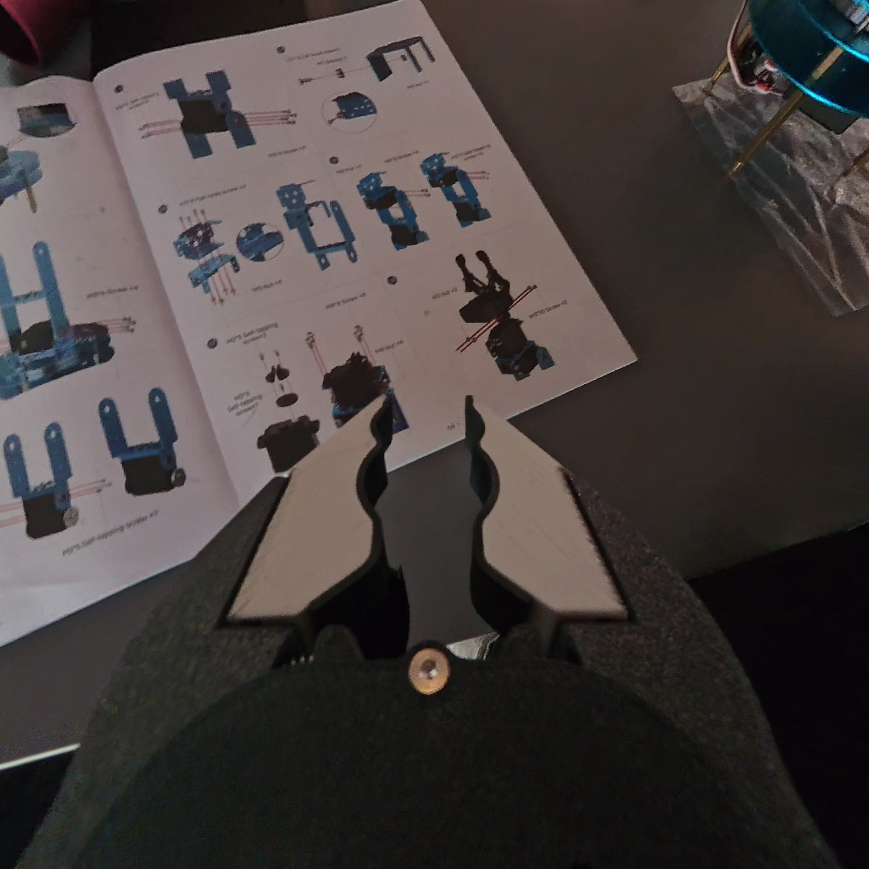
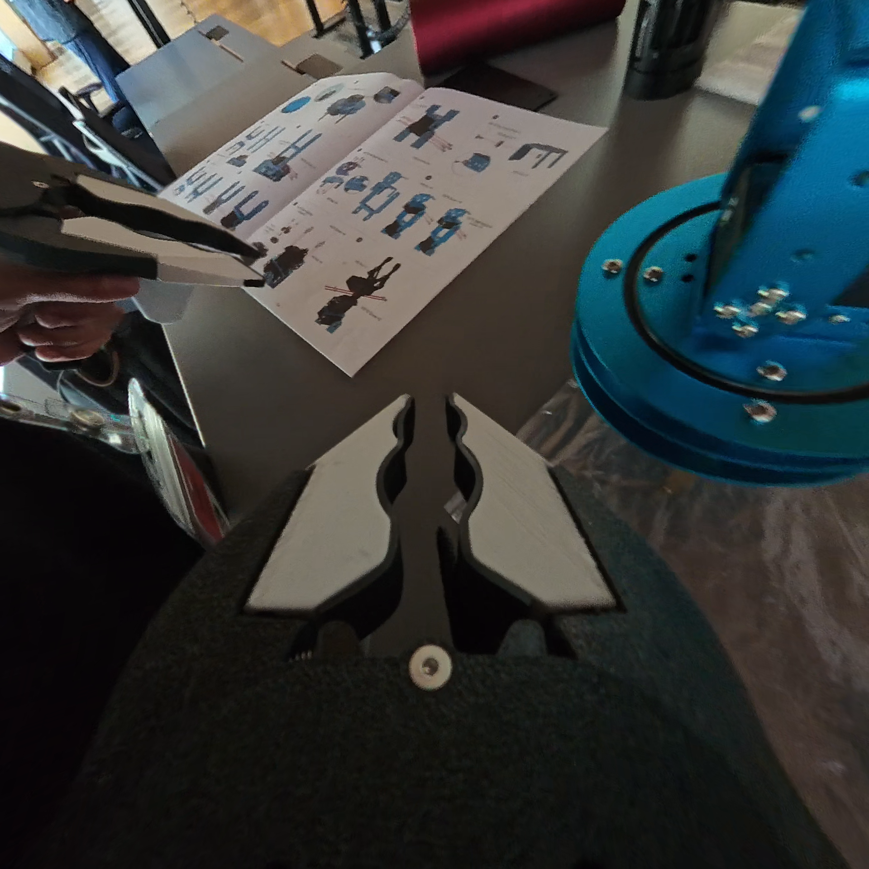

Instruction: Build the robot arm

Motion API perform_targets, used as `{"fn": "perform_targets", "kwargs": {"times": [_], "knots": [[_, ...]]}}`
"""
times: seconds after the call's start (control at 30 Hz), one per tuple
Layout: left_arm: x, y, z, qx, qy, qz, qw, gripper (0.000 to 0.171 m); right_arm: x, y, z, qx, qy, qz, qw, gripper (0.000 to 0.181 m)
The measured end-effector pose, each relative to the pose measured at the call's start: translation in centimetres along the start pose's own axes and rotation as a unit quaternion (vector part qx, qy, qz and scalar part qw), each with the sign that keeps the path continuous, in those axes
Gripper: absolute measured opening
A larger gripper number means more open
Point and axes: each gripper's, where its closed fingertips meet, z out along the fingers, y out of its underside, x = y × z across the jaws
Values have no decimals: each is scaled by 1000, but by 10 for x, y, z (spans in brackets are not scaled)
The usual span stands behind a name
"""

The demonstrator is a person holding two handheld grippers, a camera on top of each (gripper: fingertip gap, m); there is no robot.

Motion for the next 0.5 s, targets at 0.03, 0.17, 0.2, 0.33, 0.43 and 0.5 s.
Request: {"fn": "perform_targets", "kwargs": {"times": [0.03,0.17,0.2,0.33,0.43,0.5], "knots": [[3,-3,2,0,4,7,1000,30,4,1,-4,3,7,4,1000,13],[17,-18,11,2,13,42,999,30,20,3,-20,18,31,17,999,13],[20,-22,12,4,16,50,999,30,24,4,-24,20,38,19,999,13],[36,-35,20,5,27,81,996,29,38,7,-40,33,61,29,997,13],[47,-44,26,7,35,103,994,29,47,8,-52,44,79,35,995,13],[53,-50,29,10,37,118,992,29,53,11,-59,48,86,43,994,13]]}}
